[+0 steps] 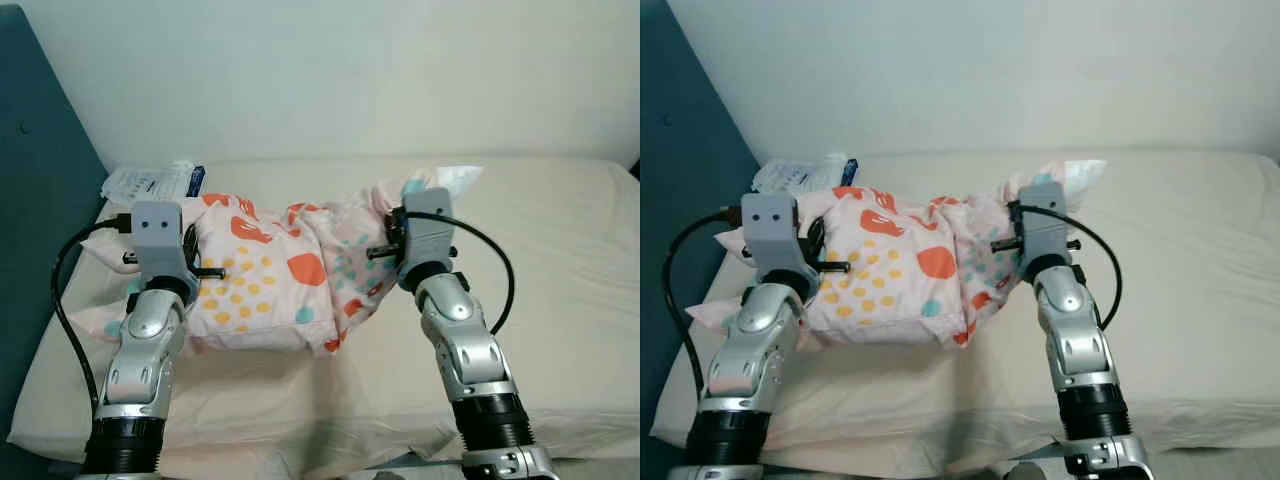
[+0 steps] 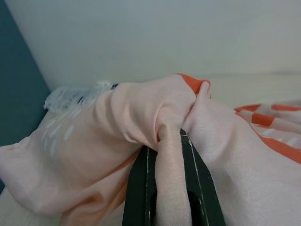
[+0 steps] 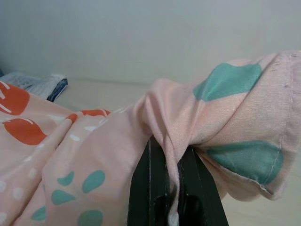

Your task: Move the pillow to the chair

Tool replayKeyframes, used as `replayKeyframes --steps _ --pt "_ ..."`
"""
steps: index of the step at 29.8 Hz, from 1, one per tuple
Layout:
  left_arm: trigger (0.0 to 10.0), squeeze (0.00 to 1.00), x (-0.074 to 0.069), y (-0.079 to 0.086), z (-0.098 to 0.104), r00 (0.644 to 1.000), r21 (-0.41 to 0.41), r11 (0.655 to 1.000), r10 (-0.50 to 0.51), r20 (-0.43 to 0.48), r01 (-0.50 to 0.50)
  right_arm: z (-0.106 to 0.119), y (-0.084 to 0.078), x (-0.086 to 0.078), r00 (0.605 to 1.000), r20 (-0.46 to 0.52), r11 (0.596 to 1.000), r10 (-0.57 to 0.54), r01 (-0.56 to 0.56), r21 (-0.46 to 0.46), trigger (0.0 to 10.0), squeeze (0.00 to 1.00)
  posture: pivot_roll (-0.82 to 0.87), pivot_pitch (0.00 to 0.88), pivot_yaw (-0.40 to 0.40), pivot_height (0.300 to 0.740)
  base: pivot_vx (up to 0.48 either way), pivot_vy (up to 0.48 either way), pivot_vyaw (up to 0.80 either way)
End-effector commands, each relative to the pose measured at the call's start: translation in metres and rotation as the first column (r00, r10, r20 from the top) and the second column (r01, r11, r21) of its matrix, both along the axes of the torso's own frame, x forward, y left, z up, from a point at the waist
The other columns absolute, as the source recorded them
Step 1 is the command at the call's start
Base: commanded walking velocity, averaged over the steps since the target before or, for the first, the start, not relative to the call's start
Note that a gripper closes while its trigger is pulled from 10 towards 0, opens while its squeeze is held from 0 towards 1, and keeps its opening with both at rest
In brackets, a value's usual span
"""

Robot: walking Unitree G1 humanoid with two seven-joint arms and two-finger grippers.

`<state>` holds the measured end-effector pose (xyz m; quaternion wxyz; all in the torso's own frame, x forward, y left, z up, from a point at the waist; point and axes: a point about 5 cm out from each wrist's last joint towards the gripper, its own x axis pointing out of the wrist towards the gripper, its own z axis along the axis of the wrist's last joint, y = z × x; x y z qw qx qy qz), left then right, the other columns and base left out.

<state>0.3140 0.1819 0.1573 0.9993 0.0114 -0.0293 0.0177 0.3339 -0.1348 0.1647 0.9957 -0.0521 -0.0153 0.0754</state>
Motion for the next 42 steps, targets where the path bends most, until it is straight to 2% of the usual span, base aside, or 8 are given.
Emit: replayKeyframes --steps 1,3,4,7,12,22,26,42 --pt "10.0 0.0 0.0 -0.003 0.006 0.999 0.027 1.0 -0.013 0.044 0.011 0.005 0.005 0.001 1.0 0.012 0.999 0.029 -0.029 0.025 10.0 0.0 0.01 0.015 -0.02 0.705 0.0 0.0 0.0" --pt "10.0 0.0 0.0 -0.003 0.006 0.999 0.022 1.0 -0.012 0.041 0.011 0.005 0.006 0.001 0.999 0.012 0.999 0.032 -0.033 0.026 10.0 0.0 0.01 0.014 -0.021 0.71 0.0 0.0 0.0" --pt "10.0 0.0 -0.001 -0.005 0.001 1.0 0.015 1.0 -0.012 0.011 0.012 0.001 0.007 0.002 1.0 0.022 0.999 -0.02 0.021 -0.026 10.0 0.0 0.01 0.012 -0.018 0.71 0.0 0.0 0.0" --pt "10.0 0.0 -0.002 -0.008 -0.003 1.0 0.009 1.0 -0.03 -0.004 0.03 -0.005 0.009 0.002 1.0 0.0 0.997 -0.025 0.025 -0.074 10.0 0.0 0.01 0.015 -0.016 0.71 0.0 0.0 0.0" --pt "10.0 0.0 -0.003 -0.012 -0.007 0.999 0.012 0.999 -0.05 0.002 0.05 -0.016 0.01 0.0 0.998 -0.058 1.0 0.002 -0.003 -0.025 10.0 0.0 0.01 0.019 -0.013 0.71 0.0 0.0 0.0" --pt "10.0 0.0 -0.003 -0.015 -0.024 0.997 0.023 0.998 -0.052 -0.053 0.053 -0.03 0.013 -0.001 0.997 -0.083 0.999 0.002 -0.006 -0.05 10.0 0.0 0.02 0.007 -0.021 0.71 0.0 0.0 0.0" --pt "10.0 0.0 -0.004 -0.016 -0.03 0.994 0.06 0.996 -0.062 -0.087 0.068 -0.033 0.013 0.0 0.996 -0.087 0.999 -0.003 0.0 -0.038 10.0 0.0 0.03 0.0 -0.006 0.71 0.0 0.0 0.0" --pt "10.0 0.0 0.001 -0.019 -0.029 0.993 0.072 0.994 -0.079 -0.083 0.086 -0.034 0.011 -0.001 0.996 -0.077 0.999 -0.033 0.033 0.006 10.0 0.0 0.03 0.0 0.021 0.71 0.0 0.0 0.0"
